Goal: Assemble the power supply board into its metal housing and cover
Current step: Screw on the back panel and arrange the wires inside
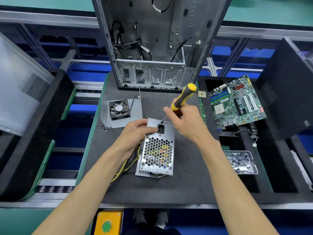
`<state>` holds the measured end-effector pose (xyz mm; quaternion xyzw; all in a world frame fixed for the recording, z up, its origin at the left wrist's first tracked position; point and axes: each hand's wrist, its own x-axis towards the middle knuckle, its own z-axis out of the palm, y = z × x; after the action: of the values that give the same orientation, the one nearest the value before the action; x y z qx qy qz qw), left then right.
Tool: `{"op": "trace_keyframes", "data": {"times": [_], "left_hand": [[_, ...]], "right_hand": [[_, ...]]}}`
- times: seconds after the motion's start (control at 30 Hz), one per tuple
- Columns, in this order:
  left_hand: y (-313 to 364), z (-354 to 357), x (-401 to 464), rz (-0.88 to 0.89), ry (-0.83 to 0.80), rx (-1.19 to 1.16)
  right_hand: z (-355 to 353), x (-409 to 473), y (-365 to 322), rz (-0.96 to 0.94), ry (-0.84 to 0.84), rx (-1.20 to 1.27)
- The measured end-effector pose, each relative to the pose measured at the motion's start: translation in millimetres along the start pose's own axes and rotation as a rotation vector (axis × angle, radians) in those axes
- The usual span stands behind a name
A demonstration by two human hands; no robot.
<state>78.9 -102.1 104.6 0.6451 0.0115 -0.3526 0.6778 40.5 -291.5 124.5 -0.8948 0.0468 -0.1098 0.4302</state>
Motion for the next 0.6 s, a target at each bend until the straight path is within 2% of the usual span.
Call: {"op": "trace_keyframes", "data": {"times": [0.2, 0.37, 0.5, 0.53, 0.6], "left_hand": [[0, 0, -1, 0.001, -0.009, 0.013], [1, 1, -1, 0.014, -0.001, 0.026], [0, -1, -2, 0.019, -0.027, 0.058], [1, 0, -3, 0.038, -0.01, 0.105], [7, 2, -3, 0.156, 0.127, 0.321]], "right_hand": [[9, 5, -5, -0.047, 0.005, -0.013], [21, 3, -7, -0.124, 0.082, 0.058], [23, 2, -5, -0.085, 0.117, 0.136], [22, 2, -4, -0.068, 0.116, 0.142], [20, 3, -4, -0.032, 0.104, 0.155]]}}
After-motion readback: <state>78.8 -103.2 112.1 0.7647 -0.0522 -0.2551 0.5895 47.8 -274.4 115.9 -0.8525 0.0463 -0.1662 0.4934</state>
